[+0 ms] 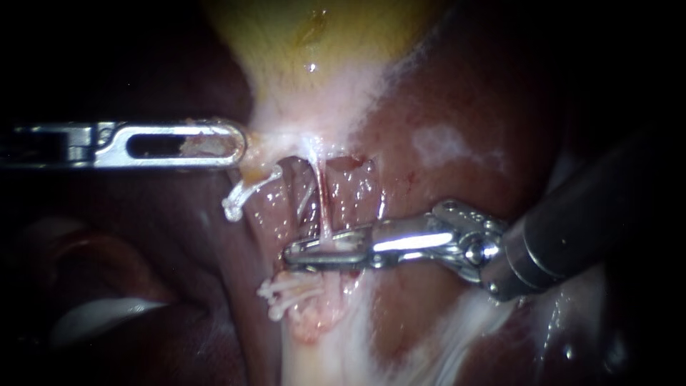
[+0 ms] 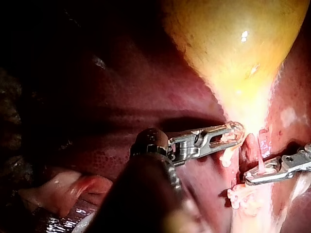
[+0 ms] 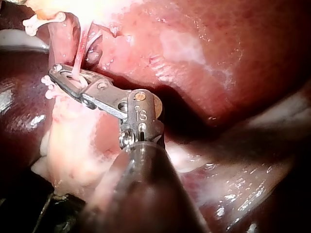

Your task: Clipping second clip right tube

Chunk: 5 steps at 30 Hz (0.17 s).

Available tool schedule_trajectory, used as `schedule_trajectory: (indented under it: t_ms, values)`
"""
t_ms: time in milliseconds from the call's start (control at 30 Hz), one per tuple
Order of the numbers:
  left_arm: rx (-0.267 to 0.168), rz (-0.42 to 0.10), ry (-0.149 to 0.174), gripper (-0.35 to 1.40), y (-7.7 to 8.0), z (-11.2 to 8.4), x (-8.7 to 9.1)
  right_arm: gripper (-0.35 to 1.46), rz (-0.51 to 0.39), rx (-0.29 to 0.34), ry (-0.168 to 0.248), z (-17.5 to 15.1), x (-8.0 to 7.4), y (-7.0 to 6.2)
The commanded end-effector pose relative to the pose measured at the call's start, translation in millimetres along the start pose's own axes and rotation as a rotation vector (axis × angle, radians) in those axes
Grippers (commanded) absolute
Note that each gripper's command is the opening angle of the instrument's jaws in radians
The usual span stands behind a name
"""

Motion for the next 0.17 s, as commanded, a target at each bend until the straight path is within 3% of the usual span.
schedule_trajectory:
  t_ms: [33,167]
  values:
    - [0.0,0.0,0.0,-0.35,0.0,0.0,0.0,-0.35,0.0,0.0,0.0,0.1,0.1,-0.1]
    - [0.0,0.001,0.0,-0.35,0.1,0.0,0.0,-0.35,0.001,0.0,0.0,0.1,0.1,0.0]
